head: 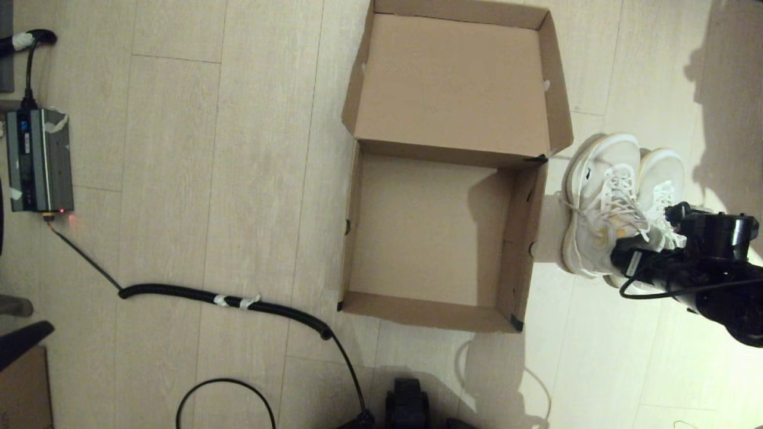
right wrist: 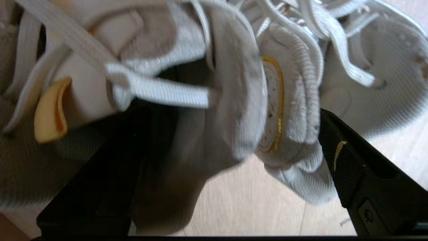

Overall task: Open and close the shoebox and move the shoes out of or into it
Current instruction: Put the shoes into the shoe box

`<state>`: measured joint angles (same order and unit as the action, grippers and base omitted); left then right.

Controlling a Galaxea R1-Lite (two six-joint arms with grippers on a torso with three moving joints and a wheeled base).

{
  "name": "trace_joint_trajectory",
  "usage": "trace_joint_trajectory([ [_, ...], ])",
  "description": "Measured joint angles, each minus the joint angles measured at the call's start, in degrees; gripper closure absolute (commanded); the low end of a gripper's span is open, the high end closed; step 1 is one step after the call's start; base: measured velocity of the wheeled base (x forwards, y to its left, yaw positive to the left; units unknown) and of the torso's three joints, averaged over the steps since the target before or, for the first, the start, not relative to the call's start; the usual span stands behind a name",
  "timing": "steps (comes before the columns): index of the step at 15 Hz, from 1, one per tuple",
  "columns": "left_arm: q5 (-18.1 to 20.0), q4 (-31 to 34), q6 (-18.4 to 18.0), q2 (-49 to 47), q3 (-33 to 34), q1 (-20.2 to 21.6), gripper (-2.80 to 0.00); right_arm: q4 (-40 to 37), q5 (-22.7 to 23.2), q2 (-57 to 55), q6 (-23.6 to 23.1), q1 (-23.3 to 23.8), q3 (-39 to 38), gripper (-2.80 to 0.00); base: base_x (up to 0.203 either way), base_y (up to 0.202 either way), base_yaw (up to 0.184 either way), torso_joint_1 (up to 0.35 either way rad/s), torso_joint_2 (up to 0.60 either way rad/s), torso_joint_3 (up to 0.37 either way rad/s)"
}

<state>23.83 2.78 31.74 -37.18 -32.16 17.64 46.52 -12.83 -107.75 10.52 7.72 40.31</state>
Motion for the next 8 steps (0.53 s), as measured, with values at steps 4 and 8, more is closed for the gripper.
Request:
trace_joint_trajectory([
  [4,-0.02,0.5,-0.09,0.33,-0.24,0.0,0.0,8.54,1.0,-4.71,-0.2,0.0,0.17,0.0,0.0,0.0,0.0,0.0,0.0,0.0],
  [8,-0.05,0.72,-0.11,0.85,-0.99,0.0,0.0,11.32,1.82,-7.87,-0.13,0.7,0.3,0.0,0.0,0.0,0.0,0.0,0.0,0.0],
])
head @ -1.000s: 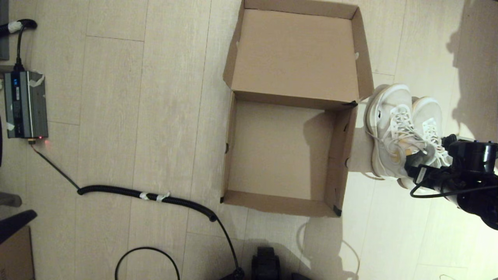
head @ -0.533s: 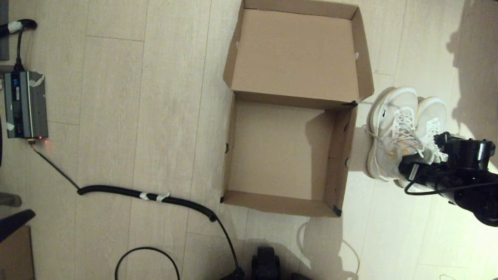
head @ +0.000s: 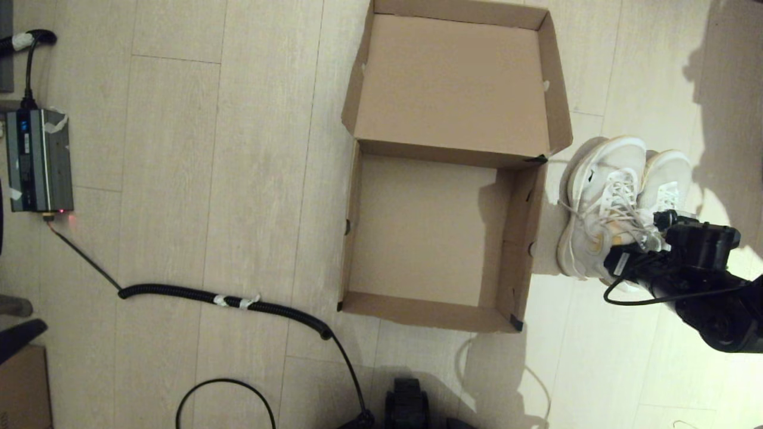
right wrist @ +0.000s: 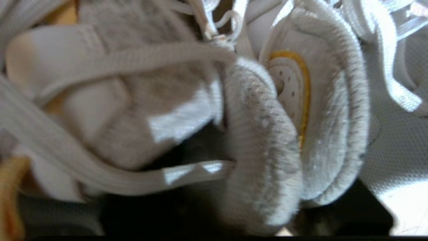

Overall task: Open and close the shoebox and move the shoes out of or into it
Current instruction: Put the shoes into the shoe box

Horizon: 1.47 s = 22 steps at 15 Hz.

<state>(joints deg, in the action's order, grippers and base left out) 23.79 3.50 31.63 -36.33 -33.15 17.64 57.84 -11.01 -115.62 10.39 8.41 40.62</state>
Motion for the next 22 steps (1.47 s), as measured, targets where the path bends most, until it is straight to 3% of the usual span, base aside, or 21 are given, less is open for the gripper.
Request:
trace_joint_trajectory([
  [5,0.0,2.61,0.0,0.09,-2.62,0.0,0.0,0.43,0.67,-0.45,0.02,2.52,-0.77,0.0,0.0,0.0,0.0,0.0,0.0,0.0],
  [10,0.06,4.28,-0.01,0.79,-4.86,-0.01,0.0,-3.18,5.62,5.93,0.48,3.0,-2.28,0.0,0.0,0.0,0.0,0.0,0.0,0.0],
  [13,0.05,8.33,-0.02,1.8,-7.16,-0.01,0.0,-16.03,6.48,14.13,2.86,3.2,0.0,0.0,0.0,0.0,0.0,0.0,0.0,0.0],
  [19,0.22,10.64,-0.02,1.31,-10.56,-0.01,0.0,-49.82,10.08,35.92,6.86,4.23,5.74,0.0,0.0,0.0,0.0,0.0,0.0,0.0],
  [22,0.41,10.17,-0.09,-0.57,-10.85,-0.09,0.0,-59.59,11.53,45.22,8.2,4.17,6.04,0.0,0.0,0.0,0.0,0.0,0.0,0.0],
])
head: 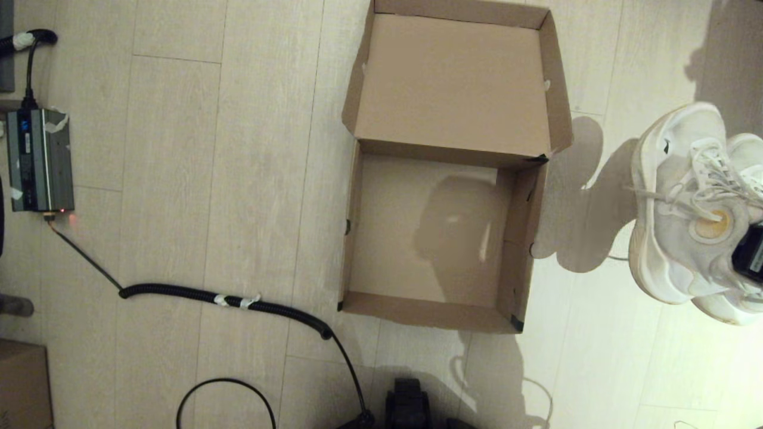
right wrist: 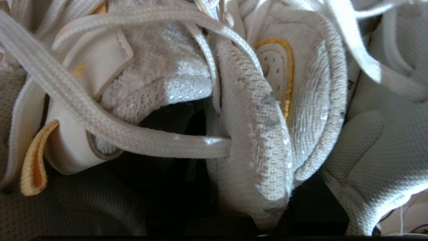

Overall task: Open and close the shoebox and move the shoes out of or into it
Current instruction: Put the shoes into the shoe box

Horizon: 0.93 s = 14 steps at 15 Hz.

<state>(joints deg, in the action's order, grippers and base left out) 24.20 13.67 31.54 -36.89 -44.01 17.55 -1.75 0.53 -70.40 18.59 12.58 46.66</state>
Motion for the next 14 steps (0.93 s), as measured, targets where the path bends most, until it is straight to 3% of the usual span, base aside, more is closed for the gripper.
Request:
trace_joint_trajectory([
  [3,0.25,-0.95,-2.29,-4.89,0.07,-0.34,0.0,-3.21,2.18,5.32,0.94,-3.69,0.37,0.0,0.0,0.0,0.0,0.0,0.0,0.0],
  [6,-0.72,-8.21,-6.58,-14.43,-0.37,-1.87,0.0,-2.79,2.56,6.93,4.01,-14.37,2.55,0.0,0.0,0.0,0.0,0.0,0.0,0.0],
  [9,-6.86,-12.76,-7.78,-20.13,0.43,-6.36,0.0,-2.6,-3.52,4.98,5.26,-27.96,7.56,0.0,0.0,0.0,0.0,0.0,0.0,0.0],
  [11,-7.51,-13.67,-7.79,-23.11,0.44,-7.29,0.0,-2.69,-8.07,3.52,5.76,-34.74,9.83,0.0,0.0,0.0,0.0,0.0,0.0,0.0],
  [14,-8.18,-17.12,-7.87,-28.74,-2.43,-8.19,0.0,-2.65,-8.79,1.45,5.94,-42.88,11.06,0.0,0.0,0.0,0.0,0.0,0.0,0.0],
])
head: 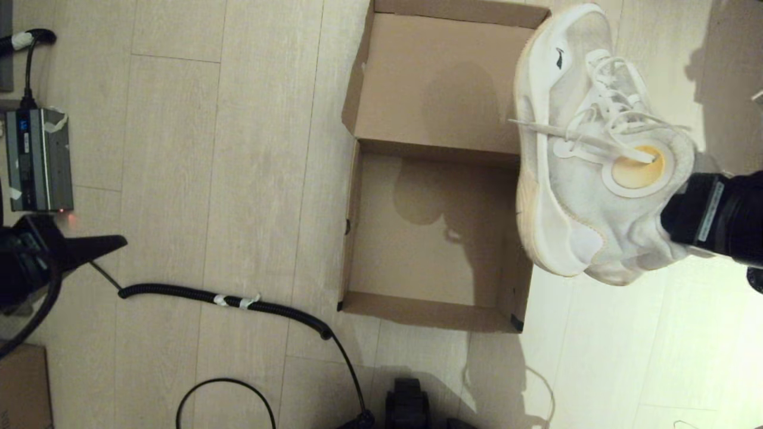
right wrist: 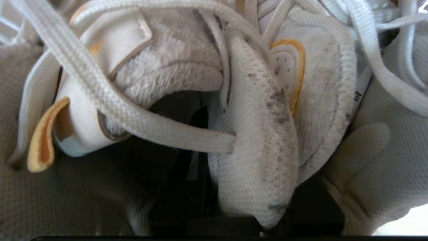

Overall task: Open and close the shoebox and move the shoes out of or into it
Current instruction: Put the shoes into the shoe box

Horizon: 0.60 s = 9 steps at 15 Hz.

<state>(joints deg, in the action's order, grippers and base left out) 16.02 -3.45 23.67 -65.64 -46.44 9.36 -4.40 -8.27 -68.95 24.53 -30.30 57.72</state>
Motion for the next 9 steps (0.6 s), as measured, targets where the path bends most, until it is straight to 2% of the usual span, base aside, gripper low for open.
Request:
trace_joint_trajectory([
  [4,-3.61,-1.64,-0.58,-5.91,-4.46,-2.76,0.0,0.2,-0.27,-4.18,-0.28,-9.77,-0.52,0.0,0.0,0.0,0.0,0.0,0.0,0.0],
  [9,-4.45,-1.47,-1.77,-6.21,-4.75,-3.24,0.0,1.21,-1.54,-9.71,-0.87,-11.81,-6.22,0.0,0.0,0.0,0.0,0.0,0.0,0.0],
])
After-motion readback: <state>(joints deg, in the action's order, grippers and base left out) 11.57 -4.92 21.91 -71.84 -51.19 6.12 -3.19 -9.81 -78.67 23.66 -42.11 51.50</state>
